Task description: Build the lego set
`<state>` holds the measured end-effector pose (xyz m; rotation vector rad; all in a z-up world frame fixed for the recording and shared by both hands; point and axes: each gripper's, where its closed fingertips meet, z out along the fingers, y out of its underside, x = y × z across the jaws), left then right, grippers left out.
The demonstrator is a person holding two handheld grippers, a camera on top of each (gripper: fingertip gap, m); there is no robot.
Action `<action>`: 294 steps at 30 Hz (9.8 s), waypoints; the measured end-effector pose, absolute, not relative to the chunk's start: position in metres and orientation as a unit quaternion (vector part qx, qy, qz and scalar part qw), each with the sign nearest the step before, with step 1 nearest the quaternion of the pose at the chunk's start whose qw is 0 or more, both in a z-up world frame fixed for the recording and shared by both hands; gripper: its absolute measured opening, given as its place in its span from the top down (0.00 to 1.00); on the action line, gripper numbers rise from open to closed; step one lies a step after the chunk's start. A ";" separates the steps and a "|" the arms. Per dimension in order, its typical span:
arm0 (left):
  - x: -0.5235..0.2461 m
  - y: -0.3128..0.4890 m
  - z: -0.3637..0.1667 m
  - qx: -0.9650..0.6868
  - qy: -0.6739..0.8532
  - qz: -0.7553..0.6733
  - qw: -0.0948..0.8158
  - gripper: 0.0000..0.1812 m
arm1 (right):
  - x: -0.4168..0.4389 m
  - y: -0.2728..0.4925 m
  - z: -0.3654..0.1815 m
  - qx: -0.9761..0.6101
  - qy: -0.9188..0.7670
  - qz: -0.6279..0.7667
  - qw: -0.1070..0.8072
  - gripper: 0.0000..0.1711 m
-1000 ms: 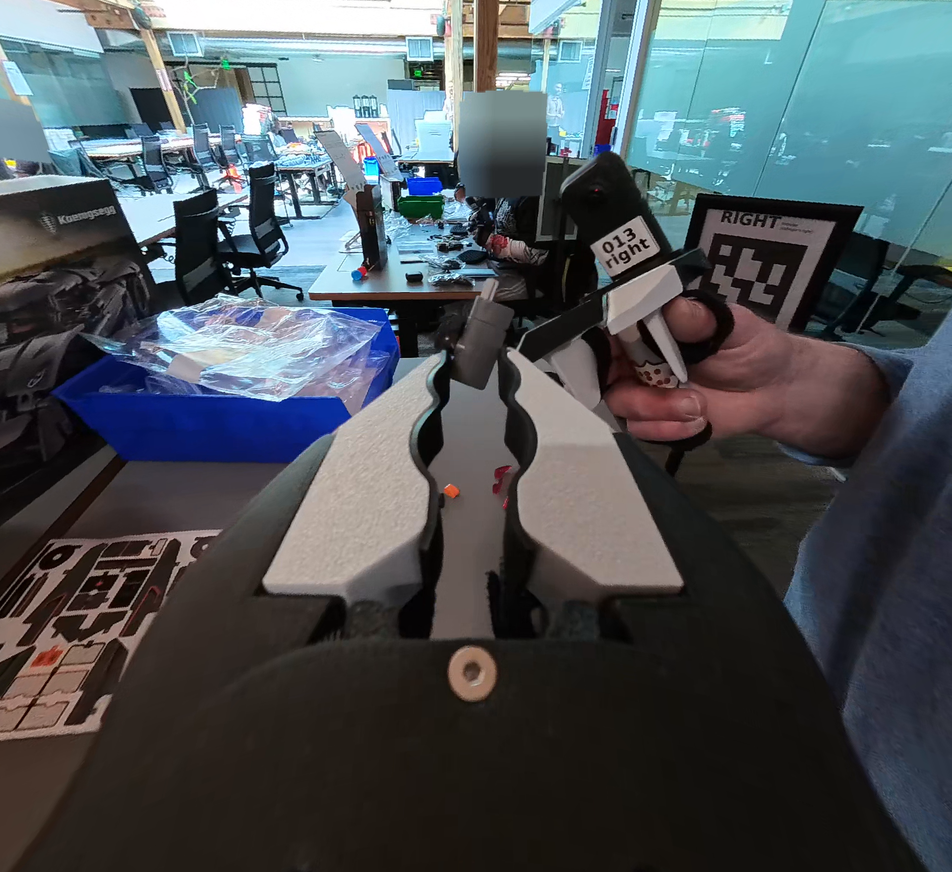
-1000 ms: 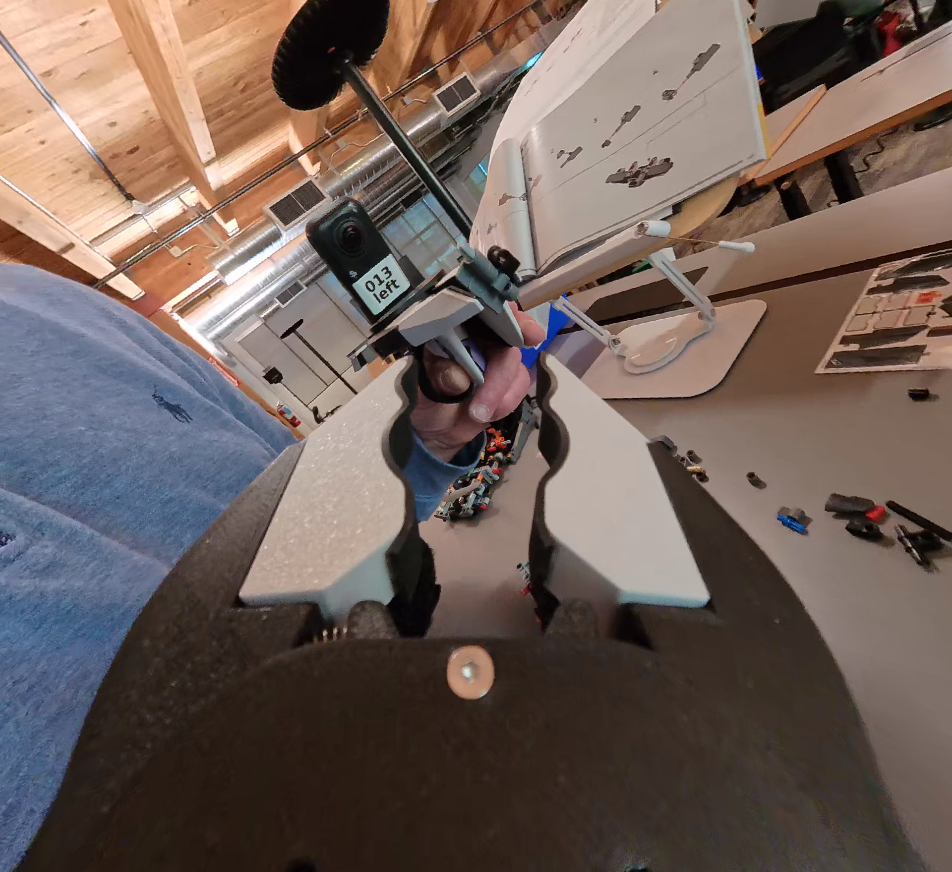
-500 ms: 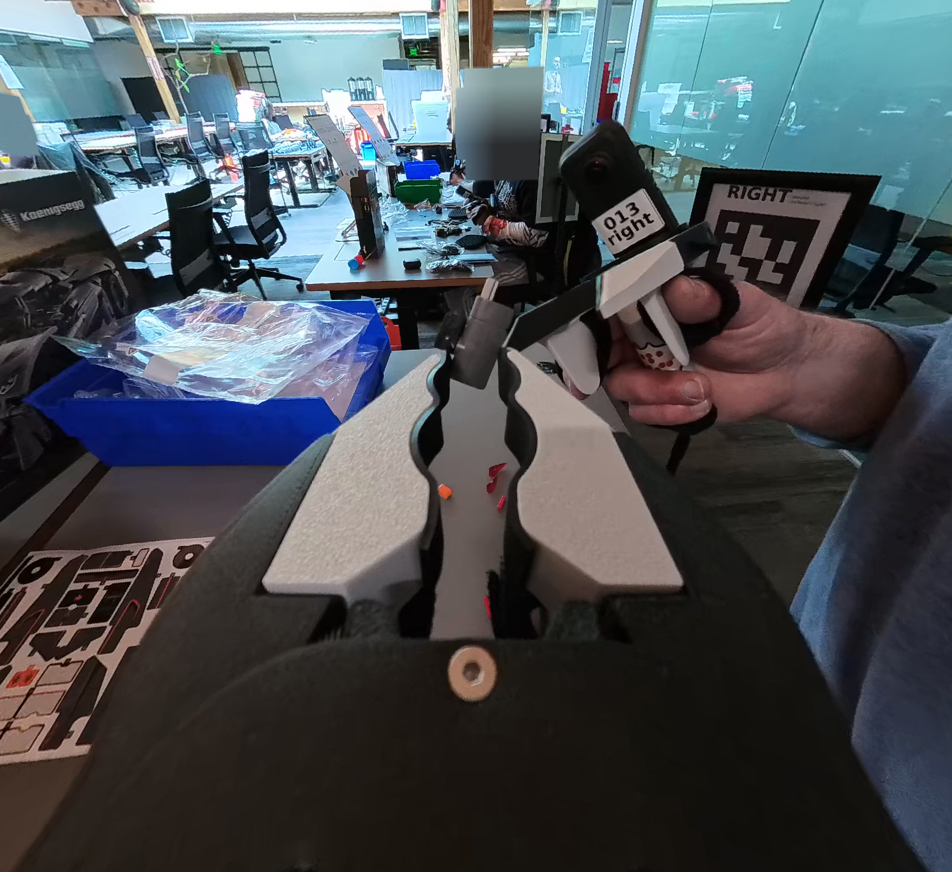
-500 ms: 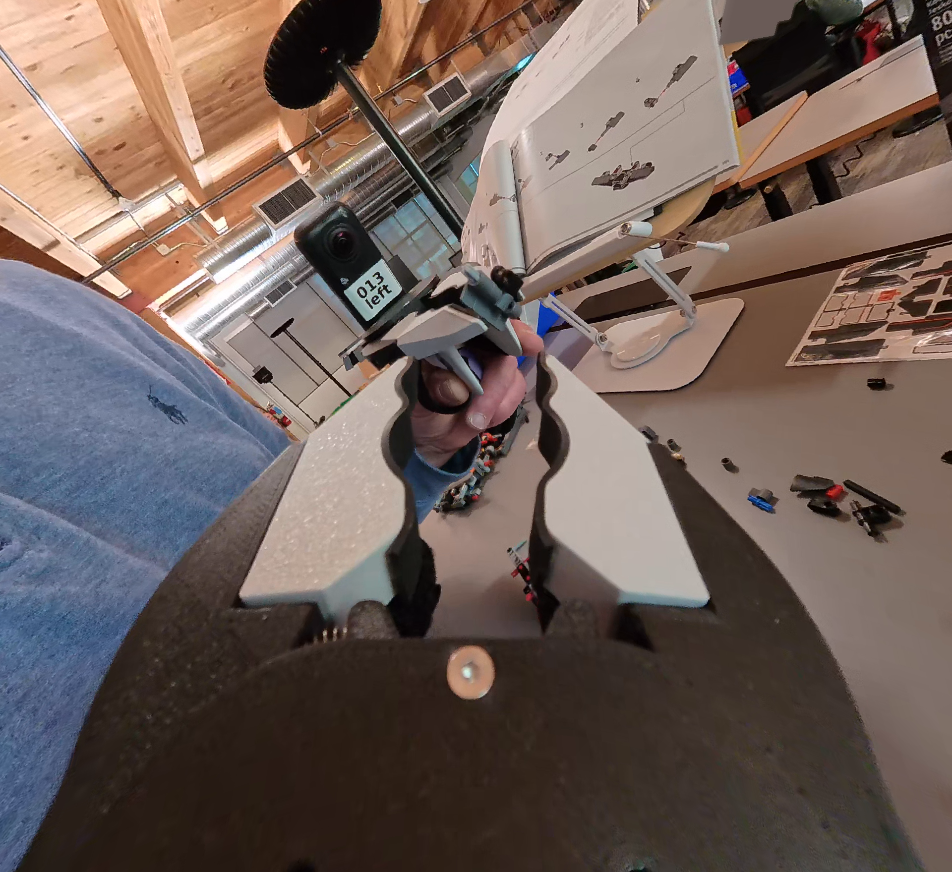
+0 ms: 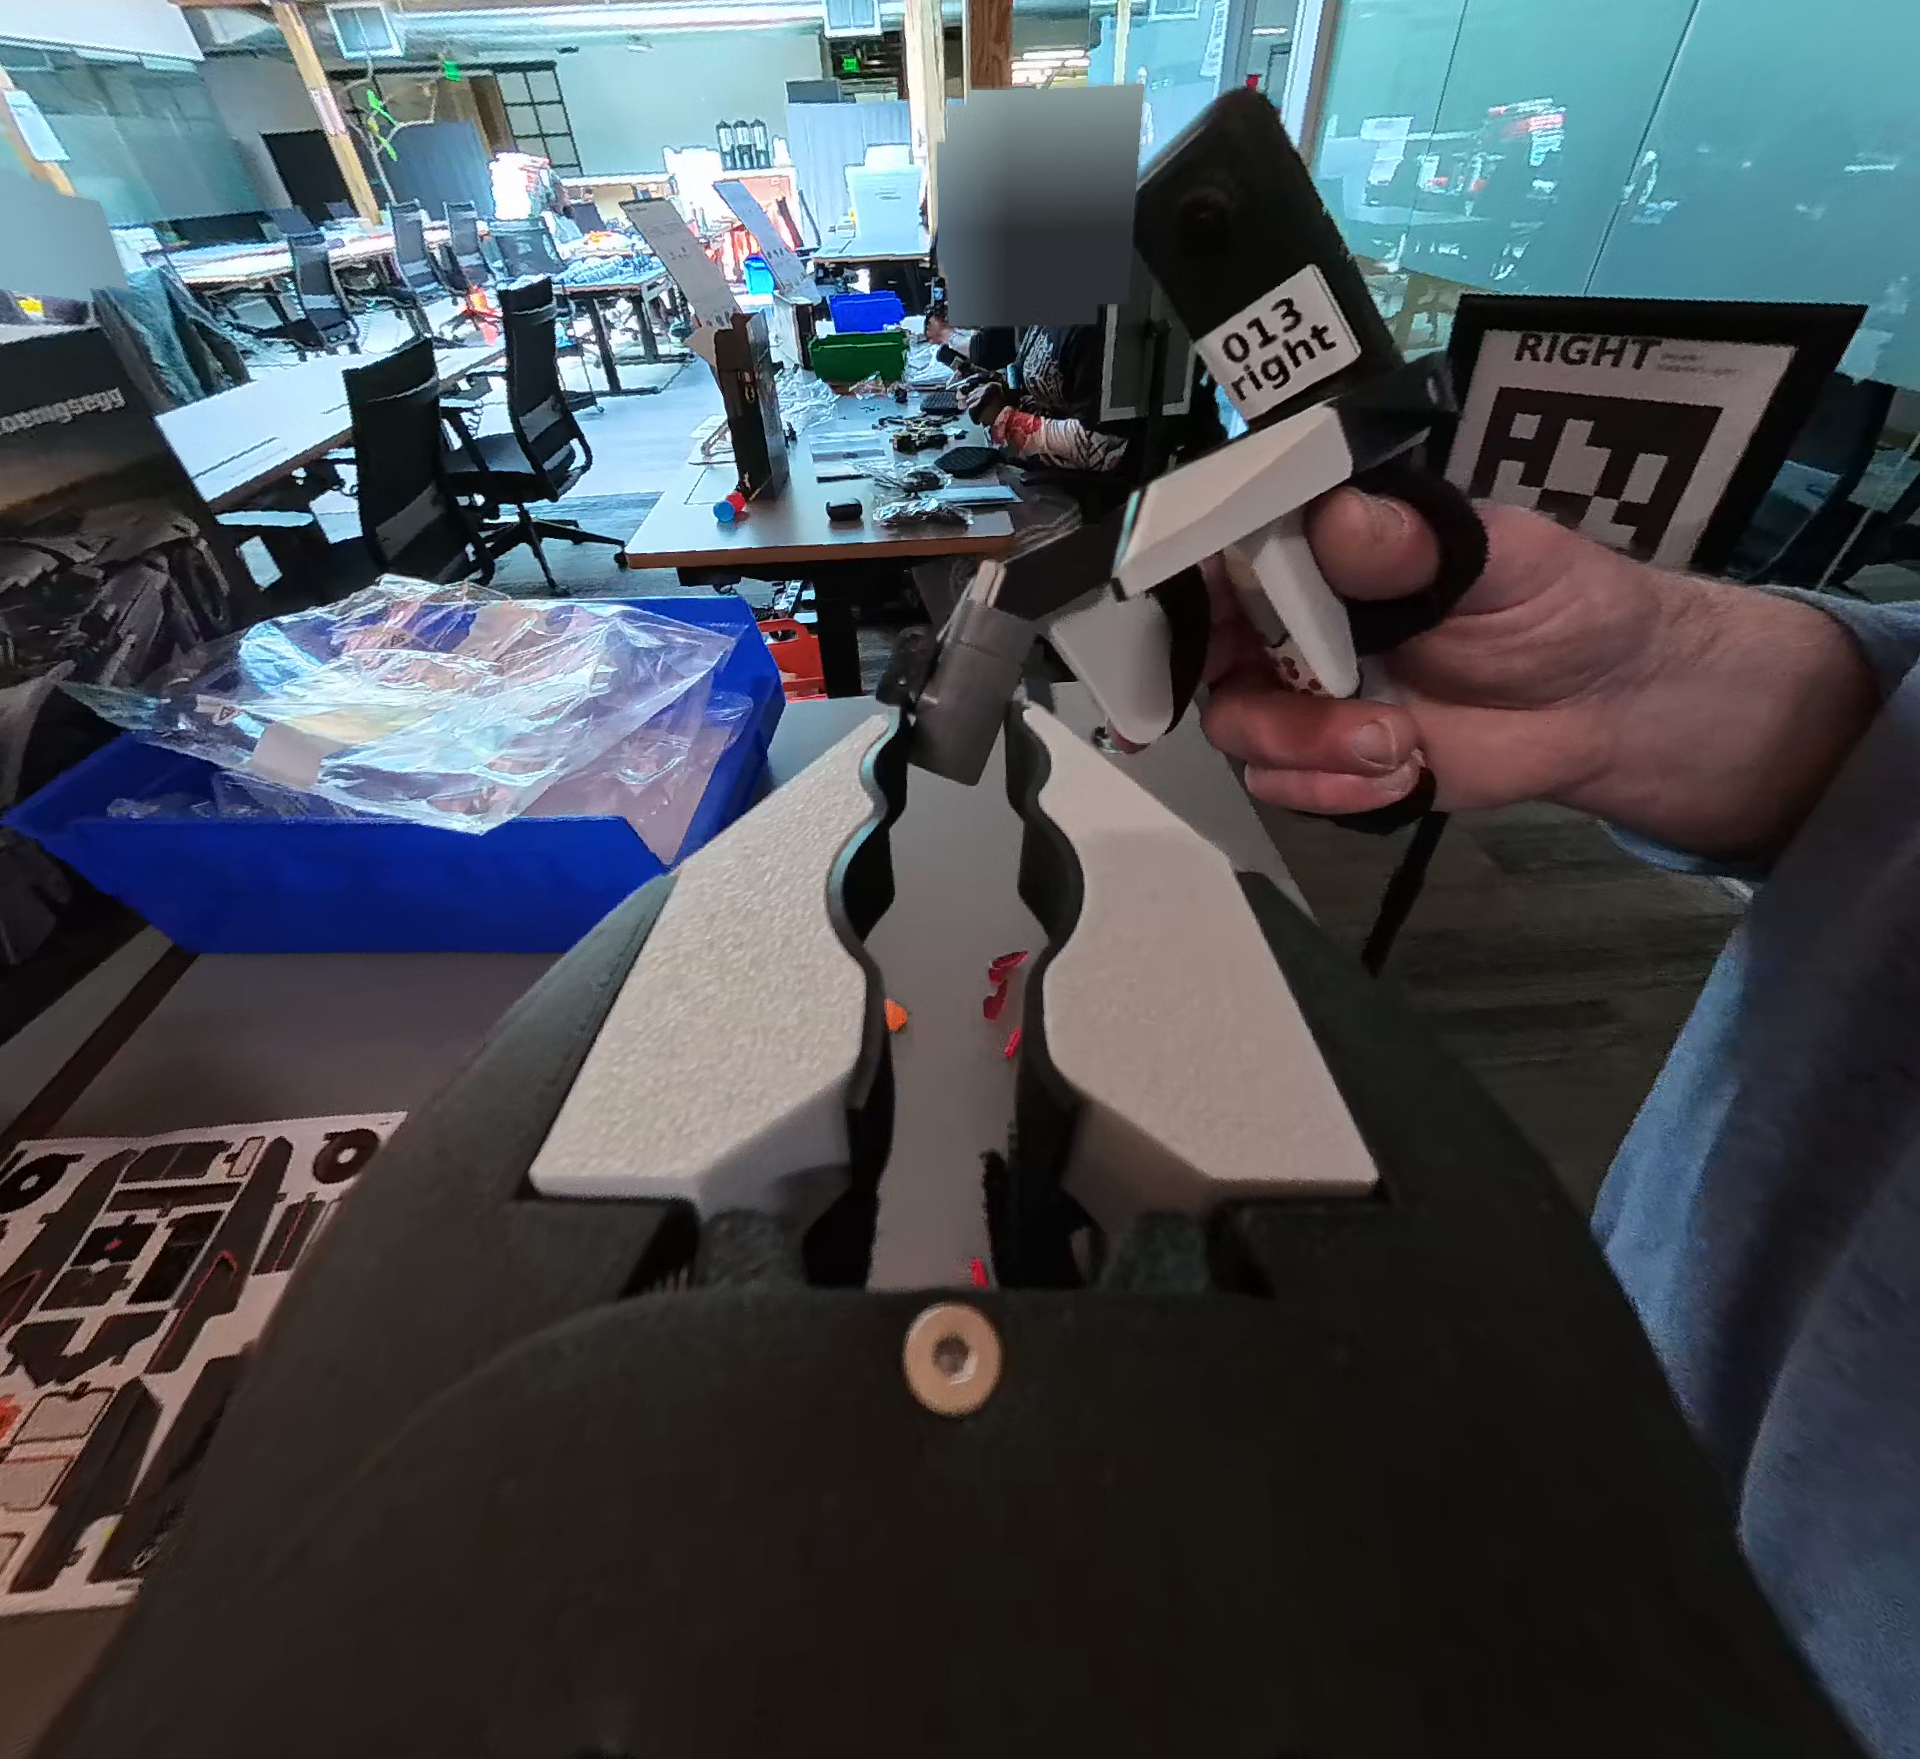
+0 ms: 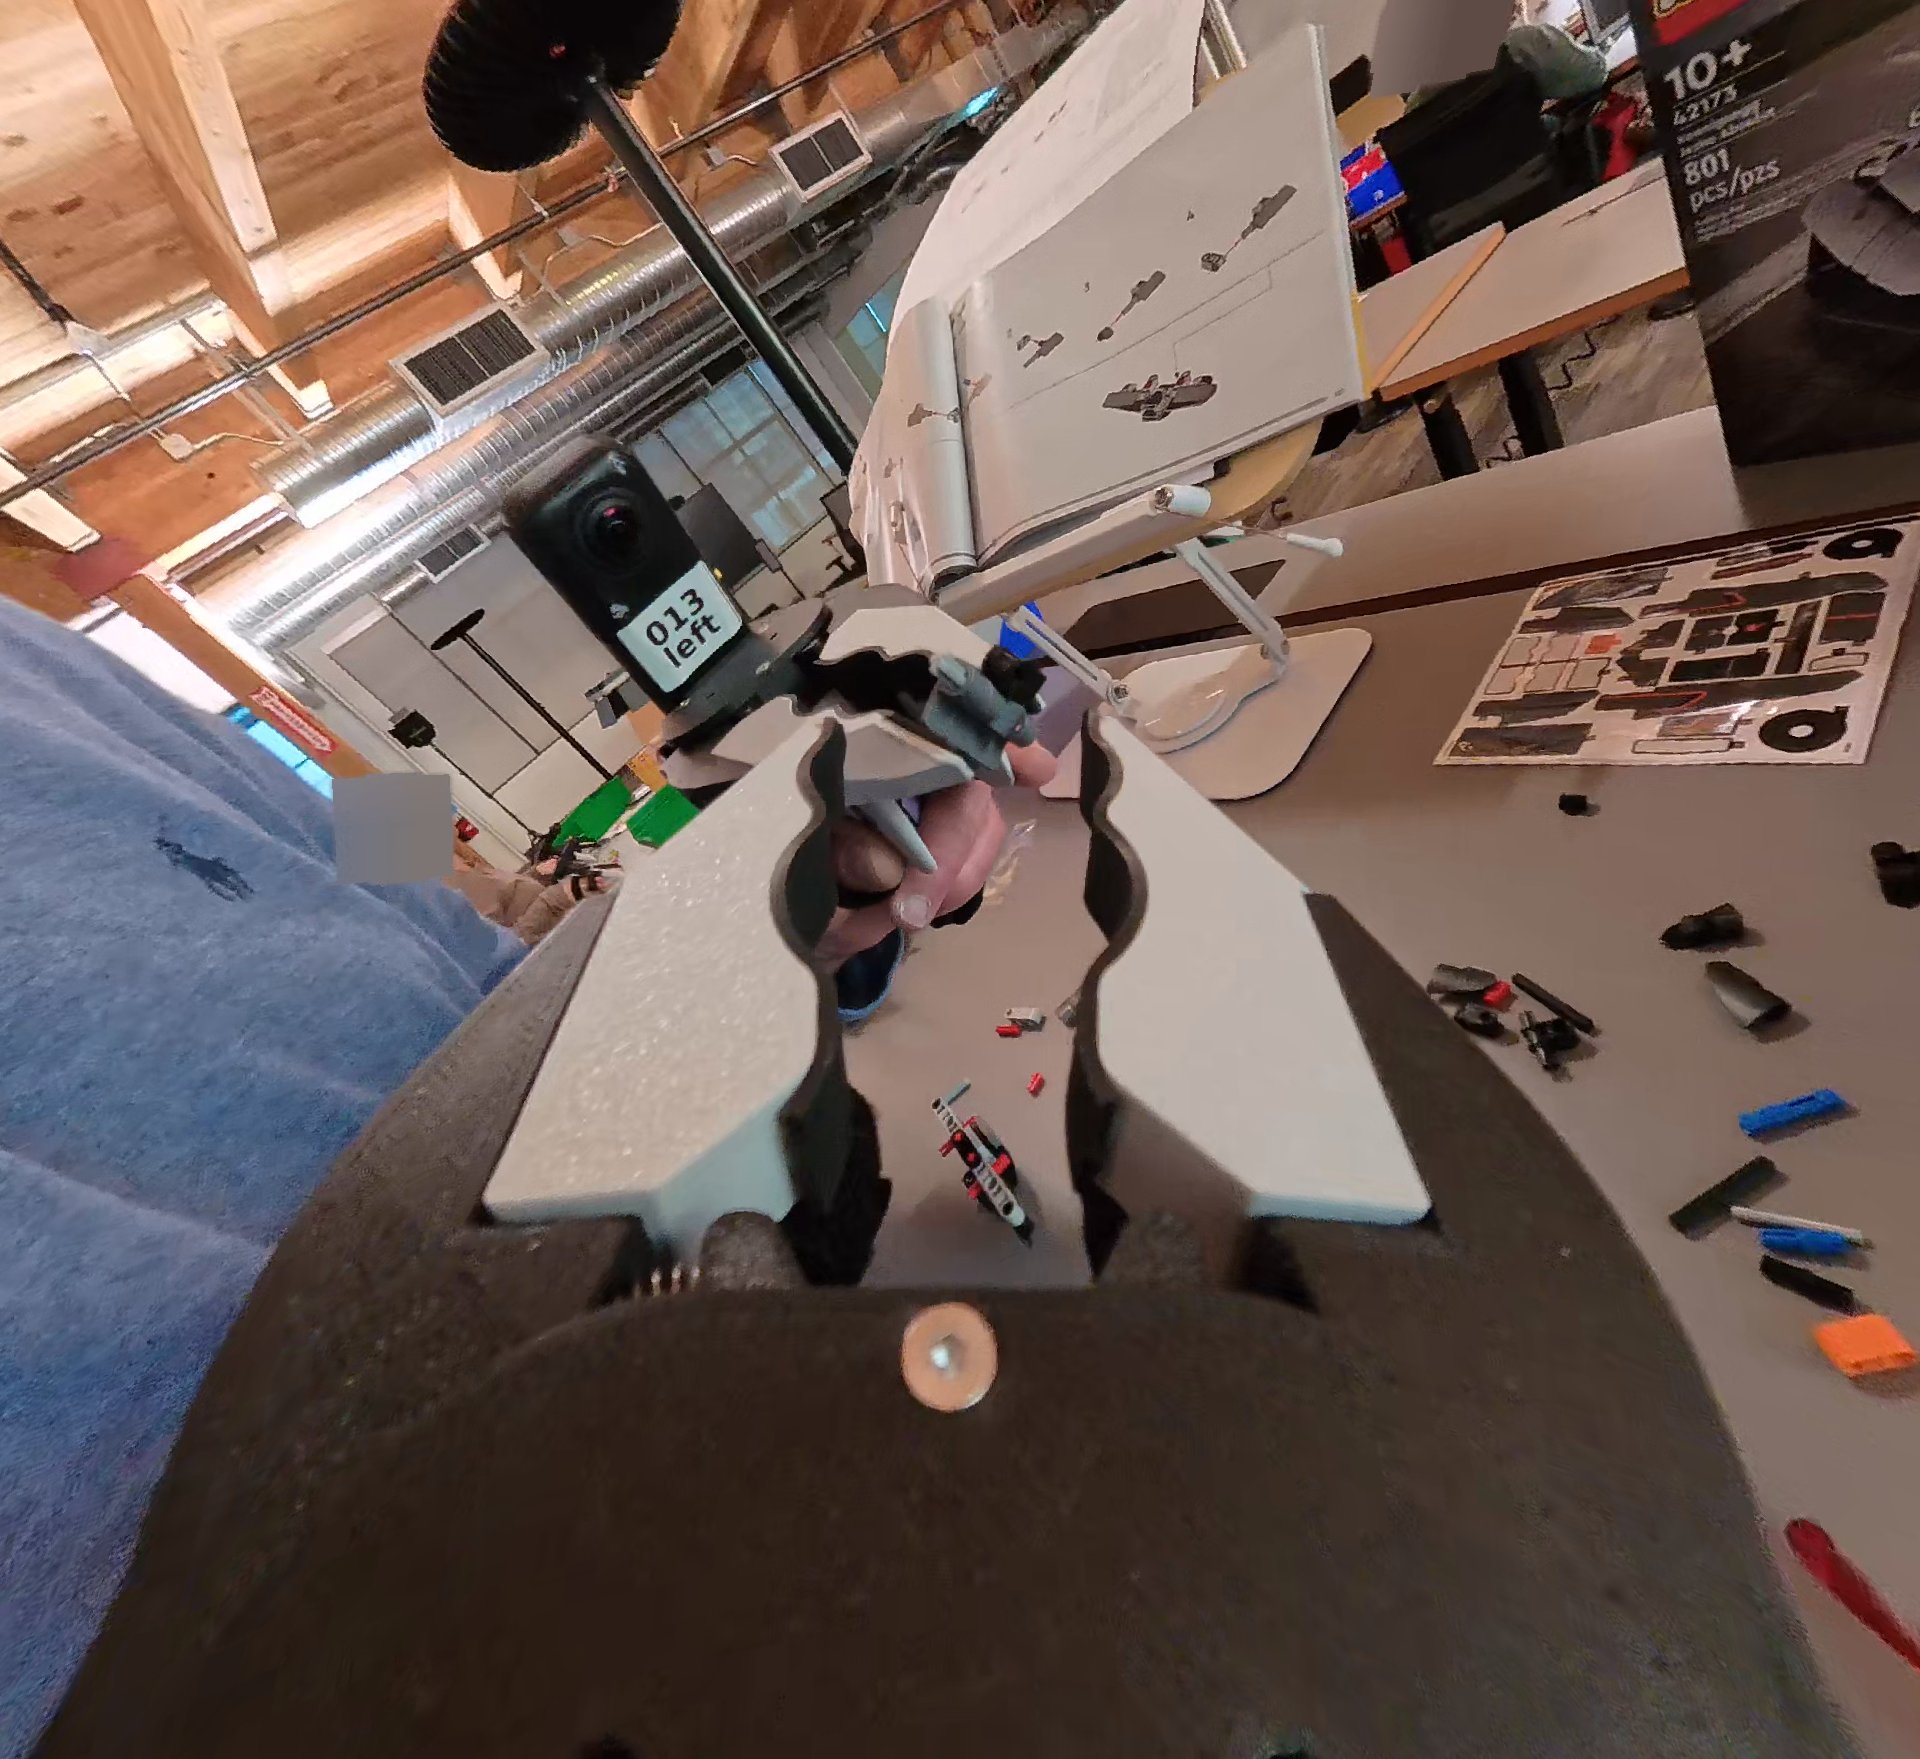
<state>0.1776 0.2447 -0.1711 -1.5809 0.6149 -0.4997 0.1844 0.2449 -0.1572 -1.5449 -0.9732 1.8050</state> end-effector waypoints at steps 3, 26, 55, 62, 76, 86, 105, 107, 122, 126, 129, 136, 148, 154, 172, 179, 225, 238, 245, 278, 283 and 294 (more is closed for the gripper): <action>0.170 0.251 -0.172 -0.701 0.270 -0.185 0.634 0.91 | 0.177 0.248 -0.153 -0.577 -0.377 0.667 0.284 0.75; 0.127 0.250 -0.179 -0.729 0.306 0.065 0.609 0.91 | 0.116 0.245 -0.174 -0.574 -0.433 0.655 0.233 0.98; -0.250 0.149 -0.149 -0.779 0.069 0.460 0.421 1.00 | 0.058 0.213 -0.208 -0.539 -0.433 0.703 0.167 0.98; -0.251 0.134 -0.145 -0.763 0.049 0.453 0.459 1.00 | 0.048 0.215 -0.215 -0.533 -0.426 0.715 0.152 0.98; -0.258 0.123 -0.156 -0.779 0.014 0.413 0.472 1.00 | 0.037 0.220 -0.226 -0.528 -0.421 0.726 0.129 0.98; -0.228 0.105 -0.122 -0.753 0.011 0.423 0.505 0.95 | 0.045 0.213 -0.214 -0.527 -0.443 0.711 0.144 0.98; 0.086 0.156 -0.203 -0.759 0.316 0.086 0.563 0.72 | 0.079 0.152 -0.211 -0.545 -0.379 0.747 0.043 0.98; 0.099 0.155 -0.219 -0.763 0.340 0.088 0.543 0.73 | 0.085 0.144 -0.213 -0.548 -0.372 0.749 0.030 0.98; 0.101 0.121 -0.249 -0.793 0.275 0.052 0.541 0.87 | 0.094 0.108 -0.240 -0.574 -0.358 0.736 -0.031 0.86; 0.078 0.100 -0.263 -0.819 0.227 0.053 0.525 0.87 | 0.090 0.113 -0.268 -0.601 -0.414 0.683 0.007 0.86; 0.058 0.085 -0.273 -0.833 0.196 0.063 0.513 0.86 | 0.086 0.120 -0.296 -0.619 -0.499 0.604 0.056 0.90; 0.033 0.067 -0.293 -0.850 0.158 0.069 0.497 0.86 | 0.052 0.139 -0.340 -0.582 -0.673 0.436 0.137 0.94; 0.021 0.056 -0.301 -0.856 0.139 0.071 0.492 0.86 | 0.024 0.133 -0.401 -0.549 -0.761 0.321 0.130 0.97; 0.021 0.059 -0.304 -0.859 0.141 0.067 0.488 0.86 | 0.028 0.134 -0.400 -0.555 -0.752 0.332 0.124 0.98; 0.055 0.093 -0.305 -0.846 0.186 0.020 0.499 0.86 | 0.147 0.181 -0.394 -0.673 -0.647 0.307 0.185 0.98; 0.081 0.106 -0.311 -0.842 0.214 -0.003 0.495 0.86 | 0.161 0.170 -0.396 -0.678 -0.637 0.318 0.184 0.87; 0.151 0.176 -0.403 -0.887 0.367 -0.079 0.269 0.86 | 0.161 0.184 -0.397 -0.700 -0.567 0.404 0.159 0.92; 0.152 0.178 -0.402 -0.864 0.395 -0.096 0.296 0.86 | 0.163 0.183 -0.396 -0.713 -0.545 0.411 0.158 0.90; 0.143 0.177 -0.402 -0.863 0.398 -0.084 0.300 0.82 | 0.164 0.182 -0.396 -0.715 -0.544 0.408 0.163 0.90; 0.143 0.171 -0.403 -0.857 0.413 -0.097 0.292 0.87 | 0.159 0.185 -0.400 -0.730 -0.530 0.403 0.153 1.00; 0.144 0.171 -0.403 -0.858 0.411 -0.097 0.291 0.87 | 0.159 0.182 -0.400 -0.747 -0.504 0.400 0.167 1.00; 0.140 0.171 -0.403 -0.861 0.410 -0.102 0.284 0.87 | 0.151 0.180 -0.400 -0.756 -0.493 0.400 0.162 1.00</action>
